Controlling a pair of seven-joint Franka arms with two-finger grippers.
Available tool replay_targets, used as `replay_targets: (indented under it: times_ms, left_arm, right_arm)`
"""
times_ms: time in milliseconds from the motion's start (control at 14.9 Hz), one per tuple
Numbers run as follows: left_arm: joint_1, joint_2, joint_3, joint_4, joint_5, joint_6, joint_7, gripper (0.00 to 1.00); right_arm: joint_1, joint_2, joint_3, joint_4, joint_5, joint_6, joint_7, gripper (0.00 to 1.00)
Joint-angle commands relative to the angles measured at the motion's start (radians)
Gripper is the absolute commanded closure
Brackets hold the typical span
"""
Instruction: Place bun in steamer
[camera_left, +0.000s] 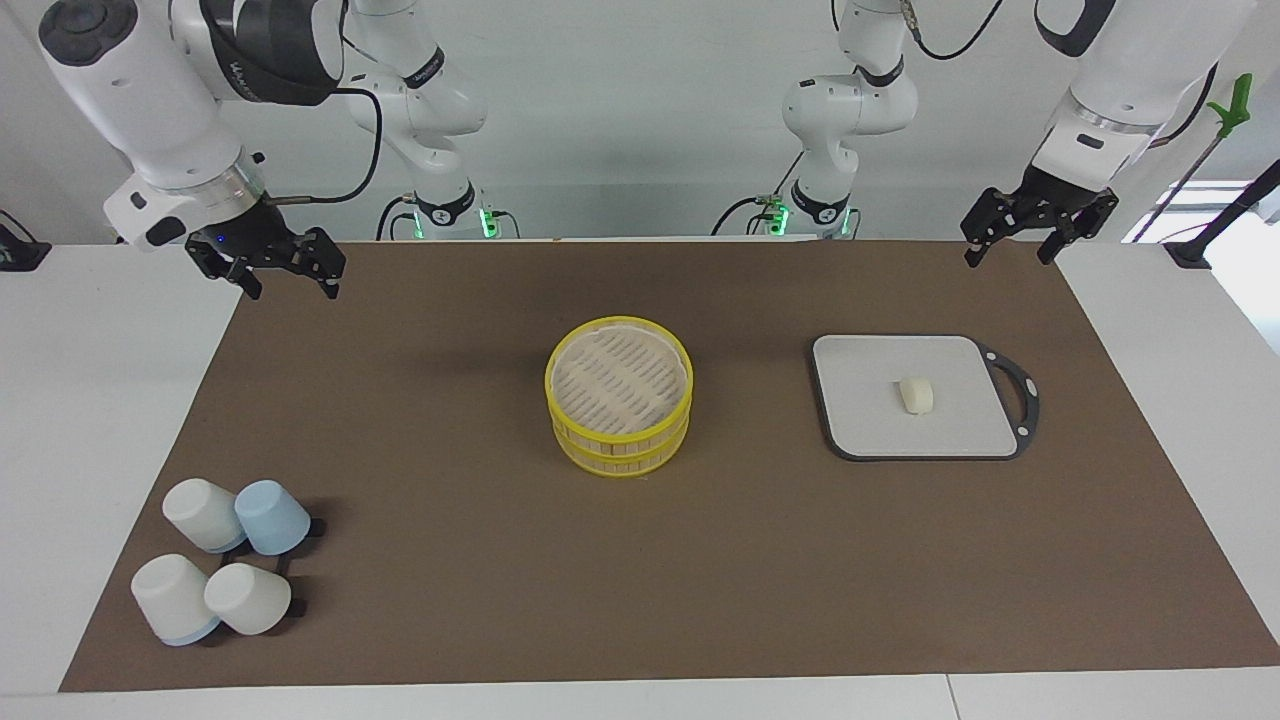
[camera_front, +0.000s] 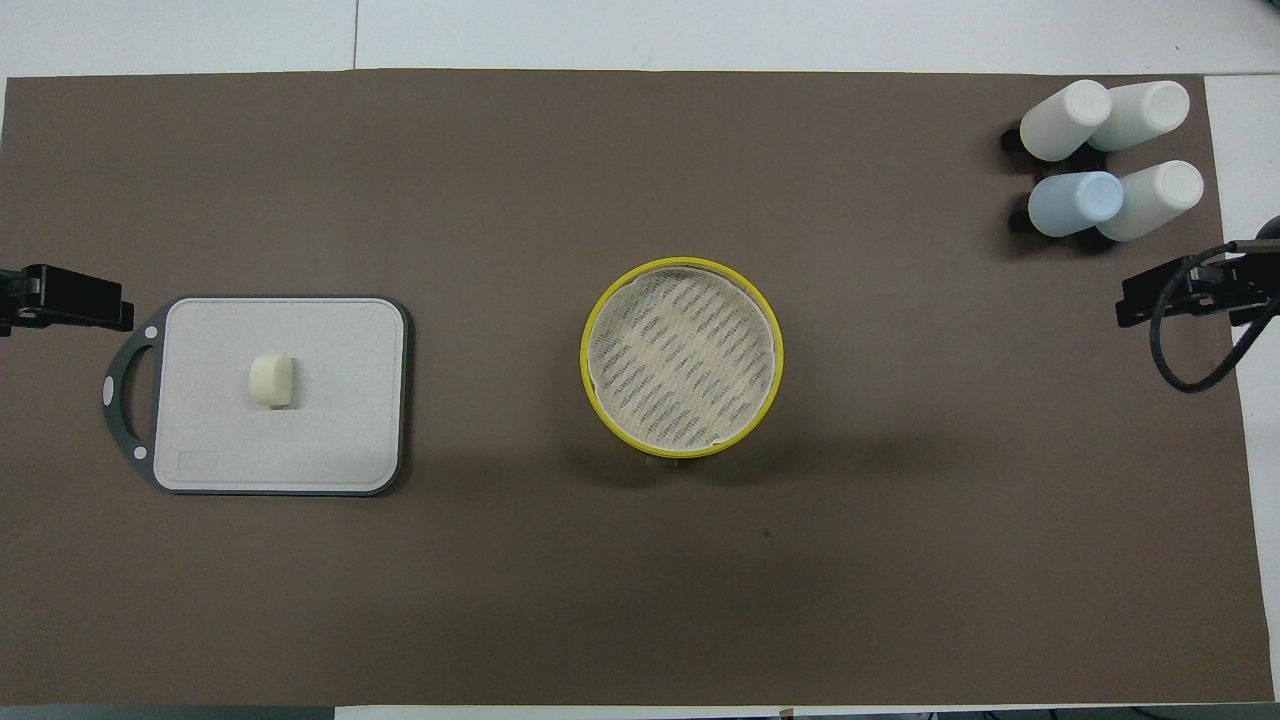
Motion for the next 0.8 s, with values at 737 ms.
replay_targets:
  times_ms: [737]
  left_arm:
    - [-0.006, -0.001, 0.023, -0.213, -0.017, 0.222, 0.025, 0.0]
  right_arm:
    - [-0.002, -0.007, 0.012, -0.032, -0.005, 0.064, -0.02, 0.0]
